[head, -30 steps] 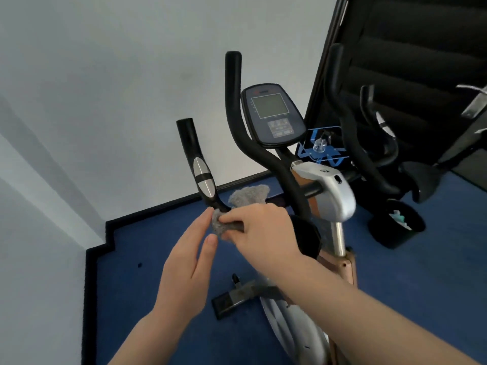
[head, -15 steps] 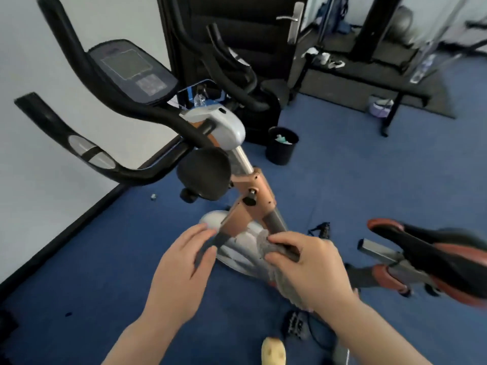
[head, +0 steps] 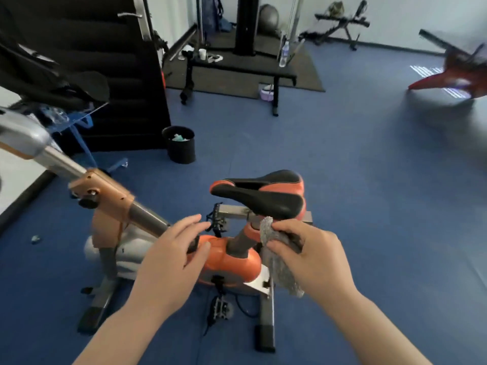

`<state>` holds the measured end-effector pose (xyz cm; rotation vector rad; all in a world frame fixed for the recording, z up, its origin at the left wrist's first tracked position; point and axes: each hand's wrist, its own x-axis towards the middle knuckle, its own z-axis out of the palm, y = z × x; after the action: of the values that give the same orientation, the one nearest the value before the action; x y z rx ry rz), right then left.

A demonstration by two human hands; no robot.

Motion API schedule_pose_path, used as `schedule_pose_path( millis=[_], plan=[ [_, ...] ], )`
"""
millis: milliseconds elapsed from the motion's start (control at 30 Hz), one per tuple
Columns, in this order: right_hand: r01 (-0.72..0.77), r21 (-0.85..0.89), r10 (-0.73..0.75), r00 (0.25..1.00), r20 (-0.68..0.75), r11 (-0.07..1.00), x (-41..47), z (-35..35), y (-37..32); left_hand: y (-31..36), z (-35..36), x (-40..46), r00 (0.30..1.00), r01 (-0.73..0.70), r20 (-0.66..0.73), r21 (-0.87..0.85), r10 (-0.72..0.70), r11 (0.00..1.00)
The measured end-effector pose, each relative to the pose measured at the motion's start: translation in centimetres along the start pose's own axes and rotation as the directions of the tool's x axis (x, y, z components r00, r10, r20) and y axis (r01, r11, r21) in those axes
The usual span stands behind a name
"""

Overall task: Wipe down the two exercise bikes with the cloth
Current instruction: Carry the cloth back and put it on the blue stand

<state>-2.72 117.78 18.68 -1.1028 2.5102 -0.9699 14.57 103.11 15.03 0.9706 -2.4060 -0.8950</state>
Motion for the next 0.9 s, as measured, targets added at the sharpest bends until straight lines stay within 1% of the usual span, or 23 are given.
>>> schedule_pose_path(
  millis=[200,367,467,567,667,767,900],
  plan=[
    [-0.009,-0.023,0.009,1.000,0.004,1.000,2.4,-10.8,11.7,9.4,10.5,1.5,0.996,0.039,-0.078,-0.054,-0.043,0.998],
    [0.000,-0.037,0.001,1.000,0.028,0.999,6.0,-16.8,17.6,16.2,16.1,3.9,0.995,0.041,-0.084,-0.053,-0.046,0.998],
    [0.009,-0.047,-0.006,0.999,0.052,0.999,9.3,-18.2,20.0,18.6,18.4,7.0,0.996,0.032,-0.080,-0.026,-0.034,0.999],
    [0.020,-0.054,-0.017,0.998,0.059,0.998,13.4,-18.6,22.0,19.6,20.5,11.0,0.995,0.039,-0.091,0.015,-0.037,0.999],
    [0.024,-0.091,-0.017,0.997,0.076,0.996,17.9,-18.9,24.1,20.0,23.4,15.2,0.991,0.089,-0.103,0.030,-0.085,0.996],
    [0.044,-0.121,-0.032,0.995,0.094,0.992,23.4,-19.4,26.3,19.9,26.2,20.2,0.983,0.147,-0.110,-0.017,-0.148,0.989],
    [0.041,-0.115,-0.022,0.986,0.166,0.993,31.0,-20.1,28.0,20.3,28.1,26.8,0.965,0.227,-0.122,-0.058,-0.232,0.972]
  ],
)
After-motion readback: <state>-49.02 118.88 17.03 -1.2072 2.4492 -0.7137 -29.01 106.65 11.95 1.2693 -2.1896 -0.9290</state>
